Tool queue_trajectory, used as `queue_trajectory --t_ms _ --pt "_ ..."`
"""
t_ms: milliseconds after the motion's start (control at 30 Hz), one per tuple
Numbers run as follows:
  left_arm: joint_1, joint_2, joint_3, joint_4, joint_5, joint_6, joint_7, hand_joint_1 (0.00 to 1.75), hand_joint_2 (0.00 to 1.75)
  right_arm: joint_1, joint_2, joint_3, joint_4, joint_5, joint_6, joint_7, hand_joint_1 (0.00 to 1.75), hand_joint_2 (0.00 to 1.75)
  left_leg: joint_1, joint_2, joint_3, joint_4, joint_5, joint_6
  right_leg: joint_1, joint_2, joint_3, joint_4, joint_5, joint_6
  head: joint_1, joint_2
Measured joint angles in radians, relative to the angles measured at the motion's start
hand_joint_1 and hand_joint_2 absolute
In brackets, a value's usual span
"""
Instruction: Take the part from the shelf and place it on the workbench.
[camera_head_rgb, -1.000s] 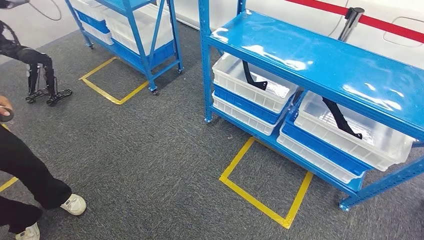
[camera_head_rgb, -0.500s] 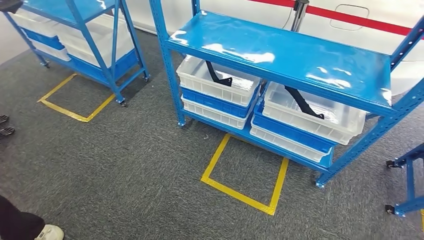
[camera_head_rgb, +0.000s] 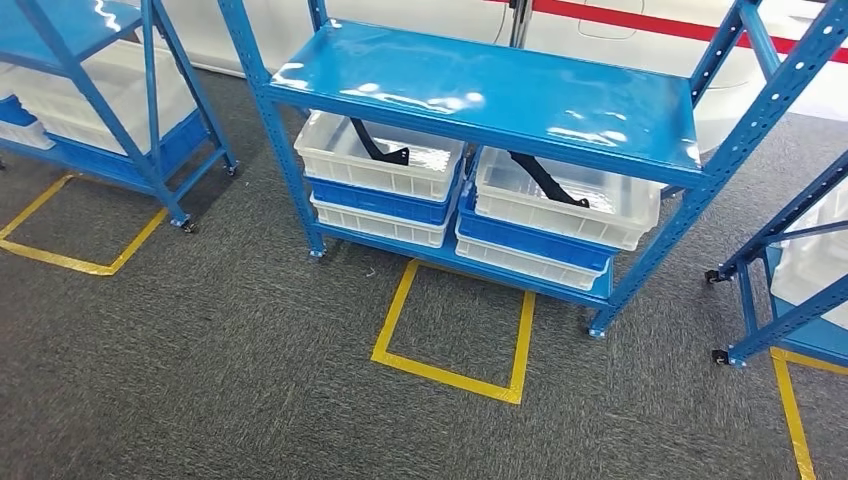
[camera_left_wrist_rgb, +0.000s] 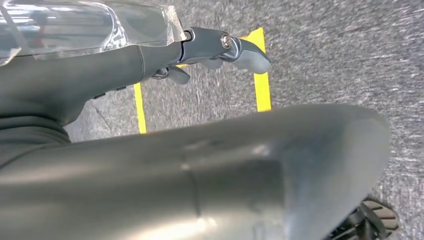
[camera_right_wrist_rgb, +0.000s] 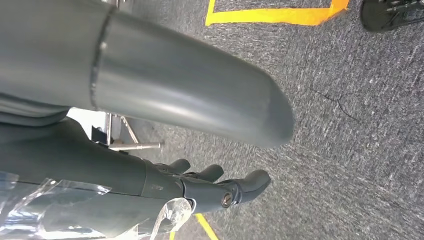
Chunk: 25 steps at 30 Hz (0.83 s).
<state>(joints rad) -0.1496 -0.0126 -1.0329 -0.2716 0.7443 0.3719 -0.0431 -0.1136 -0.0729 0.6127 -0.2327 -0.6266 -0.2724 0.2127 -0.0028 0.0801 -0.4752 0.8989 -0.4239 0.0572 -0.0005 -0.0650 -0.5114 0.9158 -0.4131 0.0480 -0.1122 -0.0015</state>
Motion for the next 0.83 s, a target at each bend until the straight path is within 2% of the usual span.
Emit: queue_trajectory --t_ms 33,67,100,133,167,200,233,267,300,333,367,433,467,500,567,600,700,733,833 --pt "0.0 0.0 0.0 0.0 0.0 0.0 0.0 0.0 0.0 0.0 0.0 0.0 0.0 0.0 0.0 0.0 0.0 0.0 -0.002 0.01 0.0 0.0 -0.001 -0.004 0.004 -0.002 0.004 -0.015 0.001 -0.005 0.0 0.0" --pt "-0.001 0.0 0.0 0.0 0.0 0.0 0.0 0.0 0.0 0.0 0.0 0.0 0.0 0.0 0.0 -0.001 0.0 0.0 -0.003 0.021 0.002 0.0 -0.002 -0.009 0.004 0.01 0.001 -0.017 0.003 -0.009 0.0 0.0" --pt "-0.003 0.0 -0.001 0.0 0.0 0.0 0.0 0.0 0.0 0.001 0.0 0.001 0.0 0.0 0.0 -0.001 0.0 0.0 -0.002 0.024 0.002 0.002 -0.006 -0.014 0.001 0.021 0.0 -0.019 0.005 -0.014 0.0 0.0" --pt "-0.004 0.0 -0.001 0.0 0.0 0.0 0.0 0.0 0.0 0.002 0.0 0.001 0.0 0.001 0.0 -0.001 0.0 0.0 -0.001 0.013 -0.001 0.015 -0.018 -0.02 -0.002 0.031 0.0 -0.021 0.008 -0.019 0.0 0.0" --pt "-0.005 0.0 -0.001 0.0 0.0 0.0 0.0 0.0 0.0 0.001 0.001 0.001 0.0 0.001 0.0 -0.001 0.0 0.0 0.001 -0.007 -0.015 0.05 -0.042 -0.025 -0.006 0.04 0.001 -0.023 0.011 -0.024 0.0 0.0" --pt "-0.005 0.0 -0.001 0.0 0.0 0.0 0.0 0.0 0.0 -0.001 0.001 0.001 0.0 0.001 0.0 -0.001 0.0 0.0 0.004 -0.031 -0.04 0.108 -0.075 -0.03 -0.009 0.049 0.001 -0.024 0.014 -0.028 0.0 0.0" --pt "-0.003 0.0 -0.001 0.0 0.0 0.0 0.0 0.0 0.0 -0.002 0.002 0.002 0.0 0.001 0.0 -0.001 0.0 0.0 0.005 -0.051 -0.074 0.185 -0.113 -0.033 -0.009 0.059 0.0 -0.024 0.015 -0.032 0.0 0.0" --pt "0.0 0.0 -0.001 0.0 0.0 -0.001 0.0 0.0 0.0 -0.003 0.002 0.002 0.0 0.001 0.0 -0.001 0.0 0.0 0.007 -0.061 -0.109 0.262 -0.145 -0.035 -0.009 0.071 -0.002 -0.024 0.017 -0.033 0.0 0.0" --pt "0.003 0.0 -0.002 0.0 0.0 -0.001 0.001 0.0 0.0 -0.003 0.002 0.002 0.0 0.001 0.0 -0.001 0.0 0.0 0.008 -0.065 -0.133 0.314 -0.16 -0.037 -0.009 0.084 -0.003 -0.023 0.018 -0.034 0.0 0.0" --pt "0.005 0.0 -0.002 0.0 0.0 -0.001 0.001 0.0 0.0 -0.002 0.003 0.002 0.0 0.002 0.0 -0.001 0.0 0.0 0.009 -0.068 -0.14 0.329 -0.155 -0.038 -0.009 0.097 -0.004 -0.023 0.019 -0.033 0.0 0.0" --pt "0.006 0.0 -0.002 0.0 0.0 -0.001 0.001 0.0 0.0 -0.001 0.003 0.002 0.0 0.004 0.0 -0.002 0.0 0.0 0.01 -0.07 -0.126 0.298 -0.129 -0.038 -0.01 0.109 -0.003 -0.023 0.021 -0.032 0.0 0.0" --pt "0.004 0.001 -0.002 0.0 0.0 -0.001 0.003 0.0 0.0 0.0 0.003 0.007 0.0 0.012 0.001 -0.004 0.0 0.0 0.013 -0.082 -0.058 0.152 -0.055 -0.037 -0.01 0.13 -0.002 -0.021 0.022 -0.027 -0.001 0.0" --pt "0.002 0.001 -0.002 0.0 0.0 0.0 0.004 0.0 0.0 0.0 0.003 0.011 0.0 0.017 0.001 -0.003 0.0 0.0 0.015 -0.091 -0.028 0.08 -0.028 -0.034 -0.009 0.138 -0.004 -0.018 0.022 -0.023 0.0 0.0" --pt "0.0 0.001 -0.003 0.0 0.0 0.0 0.006 0.0 0.0 0.001 0.003 0.014 0.0 0.02 0.002 0.0 0.0 0.44 0.015 -0.098 -0.01 0.033 -0.012 -0.031 -0.008 0.144 -0.007 -0.016 0.022 -0.019 0.0 0.0" --pt "-0.003 0.001 -0.003 0.0 0.001 0.0 0.012 0.0 0.0 0.005 0.002 0.019 0.0 0.026 0.003 0.005 0.0 1.31 0.012 -0.102 -0.004 0.006 -0.008 -0.022 -0.007 0.152 -0.012 -0.014 0.022 -0.009 0.002 0.0" --pt "-0.003 0.001 -0.003 0.0 0.005 0.0 0.018 0.0 0.44 0.007 0.002 0.022 0.0 0.028 0.004 0.009 0.0 1.75 0.01 -0.102 -0.005 0.006 -0.007 -0.018 -0.008 0.153 -0.014 -0.015 0.021 -0.013 0.003 0.0" --pt "-0.002 0.0 -0.003 0.0 0.018 -0.008 0.038 0.0 1.75 0.01 0.002 0.036 0.0 0.032 0.007 0.025 0.0 1.75 0.005 -0.102 -0.006 0.005 -0.004 -0.013 -0.01 0.152 -0.016 -0.014 0.019 -0.039 0.004 0.0" --pt "-0.002 0.0 -0.003 0.0 0.022 -0.012 0.043 0.0 1.75 0.009 0.002 0.039 0.0 0.032 0.008 0.029 0.0 1.75 0.004 -0.102 -0.006 0.005 -0.003 -0.012 -0.011 0.151 -0.016 -0.014 0.021 -0.042 0.004 0.0" --pt "-0.001 0.0 -0.004 0.0 0.033 -0.026 0.055 0.0 1.75 0.008 0.001 0.046 0.0 0.032 0.008 0.034 0.0 1.75 0.001 -0.103 -0.006 0.005 -0.002 -0.008 -0.012 0.151 -0.015 -0.015 0.023 -0.042 0.004 0.0"
